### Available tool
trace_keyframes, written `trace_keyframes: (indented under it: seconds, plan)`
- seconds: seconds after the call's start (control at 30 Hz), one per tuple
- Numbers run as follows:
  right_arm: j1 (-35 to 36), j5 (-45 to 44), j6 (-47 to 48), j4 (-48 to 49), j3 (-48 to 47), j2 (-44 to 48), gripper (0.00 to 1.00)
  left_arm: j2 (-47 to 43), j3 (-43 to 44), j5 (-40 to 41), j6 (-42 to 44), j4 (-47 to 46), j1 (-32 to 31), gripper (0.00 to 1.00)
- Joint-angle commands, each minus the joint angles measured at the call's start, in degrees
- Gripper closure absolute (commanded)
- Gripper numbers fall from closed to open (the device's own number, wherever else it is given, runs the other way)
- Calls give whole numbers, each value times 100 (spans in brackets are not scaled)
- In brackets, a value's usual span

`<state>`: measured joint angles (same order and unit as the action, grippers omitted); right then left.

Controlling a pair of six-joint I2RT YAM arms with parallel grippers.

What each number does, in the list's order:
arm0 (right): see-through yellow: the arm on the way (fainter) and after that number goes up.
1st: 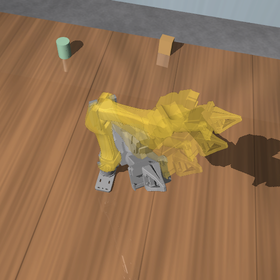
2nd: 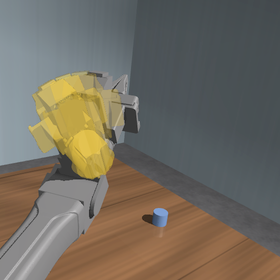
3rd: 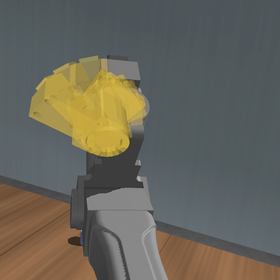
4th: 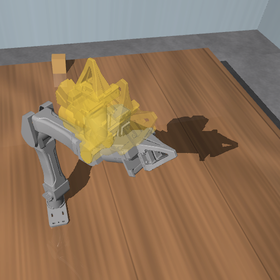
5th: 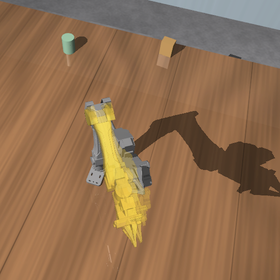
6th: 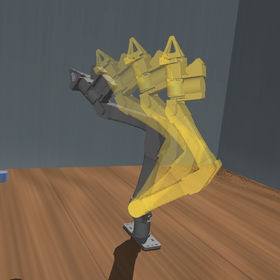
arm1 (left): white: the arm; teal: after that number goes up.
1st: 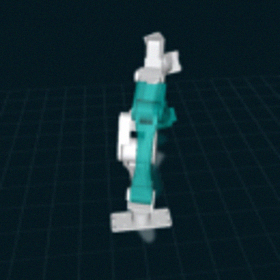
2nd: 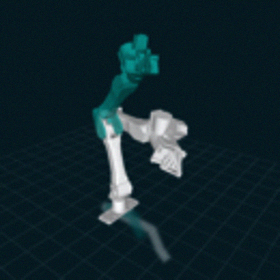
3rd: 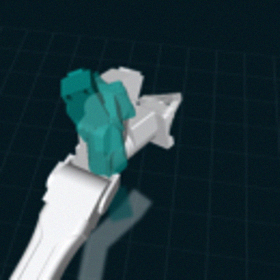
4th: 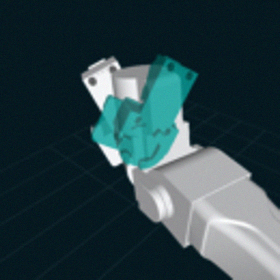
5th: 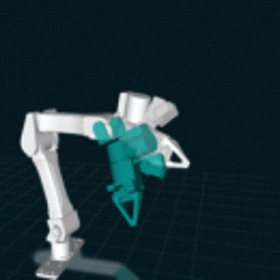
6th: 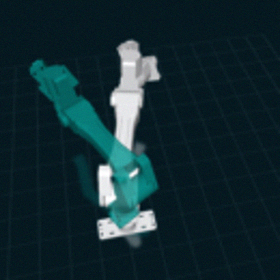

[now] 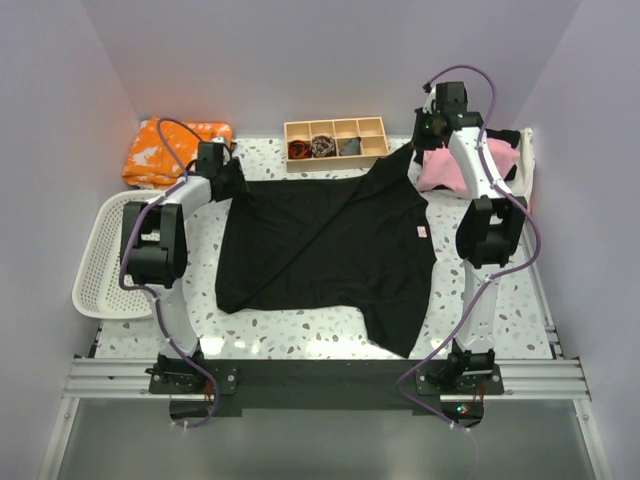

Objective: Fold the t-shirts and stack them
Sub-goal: Grap the side of the flattened tshirt furthest away from the robot with both arms

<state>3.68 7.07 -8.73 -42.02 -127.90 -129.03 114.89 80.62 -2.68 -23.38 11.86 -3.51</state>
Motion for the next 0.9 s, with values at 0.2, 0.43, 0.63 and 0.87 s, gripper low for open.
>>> trace_keyframes:
  seconds: [0.2, 0.43, 0.63, 0.87]
  plan:
    - [-26, -13, 73, 62, 45, 18, 89, 86, -81, 101, -44, -271, -150, 48]
    - [-34, -30, 91, 45, 37, 10, 88, 279, 15, 259, -27, -131, -221, 53]
    - [-34, -22, 82, 53, 54, -8, 89, 341, 24, 250, -27, -149, -247, 73]
    - [-34, -30, 100, 45, 89, 18, 89, 201, 287, 250, -18, -131, -264, 100]
